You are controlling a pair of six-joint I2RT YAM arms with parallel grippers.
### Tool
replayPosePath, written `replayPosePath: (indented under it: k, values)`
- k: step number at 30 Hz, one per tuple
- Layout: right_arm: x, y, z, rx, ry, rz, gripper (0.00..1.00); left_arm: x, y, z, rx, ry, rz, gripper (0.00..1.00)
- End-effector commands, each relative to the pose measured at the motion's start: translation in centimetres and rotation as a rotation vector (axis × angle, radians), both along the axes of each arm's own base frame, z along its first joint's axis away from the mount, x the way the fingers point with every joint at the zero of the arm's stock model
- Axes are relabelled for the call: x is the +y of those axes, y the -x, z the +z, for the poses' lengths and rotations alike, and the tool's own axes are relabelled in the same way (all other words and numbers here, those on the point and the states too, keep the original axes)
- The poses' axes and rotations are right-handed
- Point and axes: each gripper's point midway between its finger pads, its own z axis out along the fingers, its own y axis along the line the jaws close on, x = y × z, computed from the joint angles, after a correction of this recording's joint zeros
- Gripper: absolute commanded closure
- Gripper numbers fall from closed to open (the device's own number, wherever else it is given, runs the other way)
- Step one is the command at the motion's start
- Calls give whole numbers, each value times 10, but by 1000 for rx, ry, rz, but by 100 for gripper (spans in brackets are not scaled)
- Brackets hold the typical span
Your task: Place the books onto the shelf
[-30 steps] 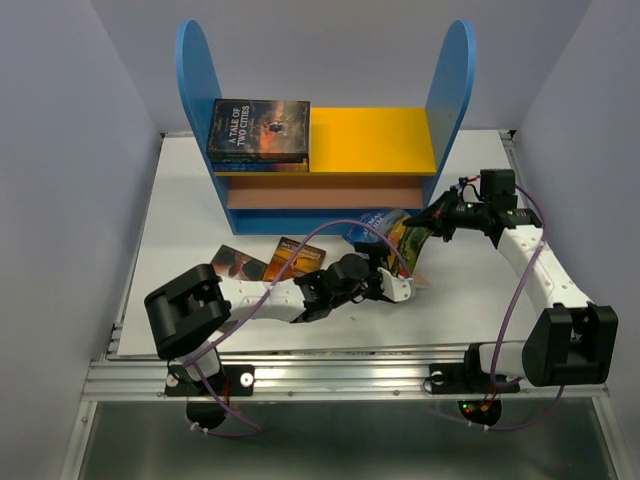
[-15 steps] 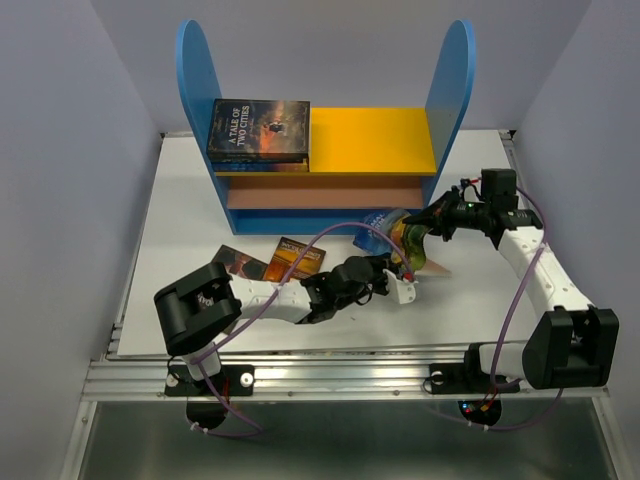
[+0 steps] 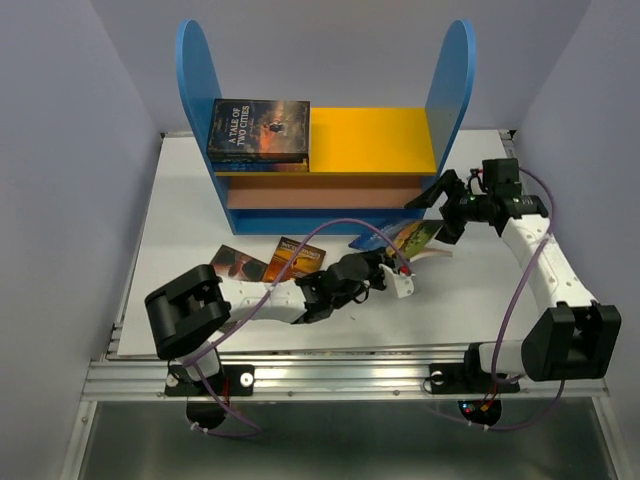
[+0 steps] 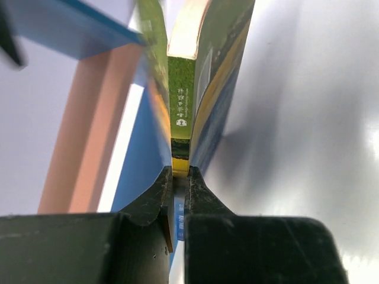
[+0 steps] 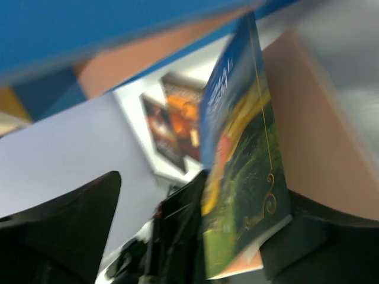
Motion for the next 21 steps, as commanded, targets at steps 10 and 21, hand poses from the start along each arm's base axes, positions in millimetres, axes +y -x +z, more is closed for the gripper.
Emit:
replayPosePath:
  k: [10, 21]
  values:
    - [-122, -1, 18, -120, 728, -295, 0, 28, -16, 138, -189, 160, 130, 100]
    - [-178, 31, 23, -90, 941, -535, 0, 60, 20, 184, -193, 52, 68, 100]
